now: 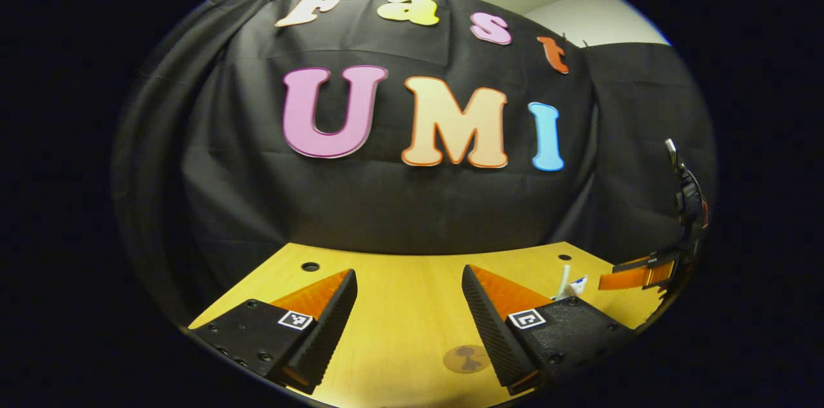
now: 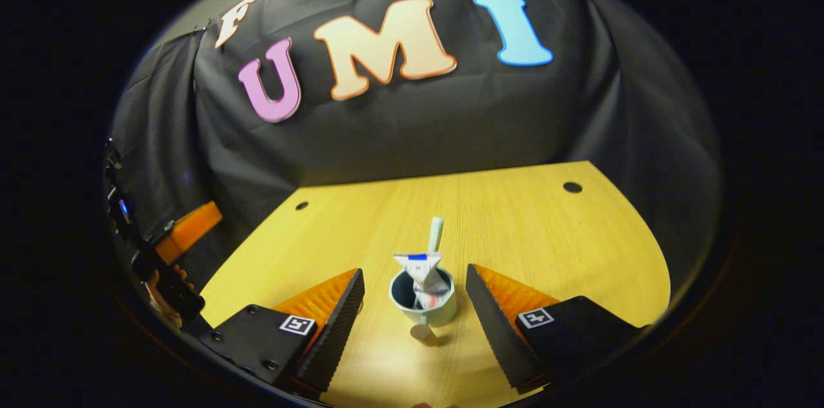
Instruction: Put the toothbrush and toothpaste on the desktop into the cup, then pick up the cup and place it on the coaster on the desktop.
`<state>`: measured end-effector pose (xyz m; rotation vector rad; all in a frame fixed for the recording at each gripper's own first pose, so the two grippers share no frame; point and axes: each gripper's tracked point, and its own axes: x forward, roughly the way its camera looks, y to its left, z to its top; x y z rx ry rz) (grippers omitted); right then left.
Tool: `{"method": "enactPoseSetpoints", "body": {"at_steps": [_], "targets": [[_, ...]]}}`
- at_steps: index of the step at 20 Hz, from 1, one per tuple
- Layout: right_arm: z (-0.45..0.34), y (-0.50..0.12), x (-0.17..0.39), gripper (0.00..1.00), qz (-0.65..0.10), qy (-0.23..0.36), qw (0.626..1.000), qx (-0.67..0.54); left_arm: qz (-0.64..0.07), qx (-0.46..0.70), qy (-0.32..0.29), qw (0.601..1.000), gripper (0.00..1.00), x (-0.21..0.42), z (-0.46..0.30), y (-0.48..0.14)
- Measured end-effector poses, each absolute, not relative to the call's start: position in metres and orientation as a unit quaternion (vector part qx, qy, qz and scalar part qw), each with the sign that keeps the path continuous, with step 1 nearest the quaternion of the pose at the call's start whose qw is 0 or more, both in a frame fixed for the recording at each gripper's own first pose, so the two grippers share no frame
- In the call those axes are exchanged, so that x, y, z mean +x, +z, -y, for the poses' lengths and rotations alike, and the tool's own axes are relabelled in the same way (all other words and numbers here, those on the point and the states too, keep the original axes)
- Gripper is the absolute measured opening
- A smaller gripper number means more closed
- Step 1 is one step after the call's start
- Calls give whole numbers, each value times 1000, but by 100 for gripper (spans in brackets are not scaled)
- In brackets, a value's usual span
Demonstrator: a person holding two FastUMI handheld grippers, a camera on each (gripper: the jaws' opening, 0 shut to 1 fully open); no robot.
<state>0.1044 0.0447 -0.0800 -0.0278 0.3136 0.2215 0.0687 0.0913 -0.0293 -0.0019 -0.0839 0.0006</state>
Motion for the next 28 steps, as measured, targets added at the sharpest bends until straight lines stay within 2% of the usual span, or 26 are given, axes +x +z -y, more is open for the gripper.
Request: {"method": "enactPoseSetpoints", "body": {"at_steps": [3,4,5,12,13,15,16,17,18,19,20,21,25,28], "targets": [[-44,-109,110,98,-222,101,969,-32,38,-14,40,998,94,53,-117,-35],[-41,-121,110,93,-245,95,964,-34,34,-16,53,998,94,48,-125,-41],[-40,-132,109,98,-269,91,958,-34,28,-18,63,997,94,44,-132,-46],[-40,-185,117,98,-383,75,919,-58,-9,-66,119,991,94,27,-171,-79],[-39,-189,118,93,-396,74,913,-60,-15,-63,127,990,94,26,-176,-82],[-37,-200,120,97,-421,65,903,-60,-24,-43,137,989,94,25,-183,-87],[-36,-203,121,85,-433,62,898,-58,-29,-33,138,989,94,25,-183,-90],[-35,-206,124,83,-440,58,894,-58,-36,-25,136,990,94,25,-183,-91],[-32,-207,126,95,-447,54,891,-61,-41,-20,134,990,94,25,-181,-93],[-31,-208,128,85,-453,51,888,-64,-45,-18,132,990,94,24,-181,-95],[-29,-207,130,81,-460,47,884,-67,-49,-20,128,990,94,23,-178,-97],[-27,-208,132,73,-465,43,881,-72,-54,-23,125,990,94,23,-175,-100],[-30,-211,135,68,-486,43,870,-71,-75,-21,127,989,94,20,-169,-112],[-32,-216,134,53,-504,41,861,-65,-84,-21,135,987,94,15,-174,-117]]}}
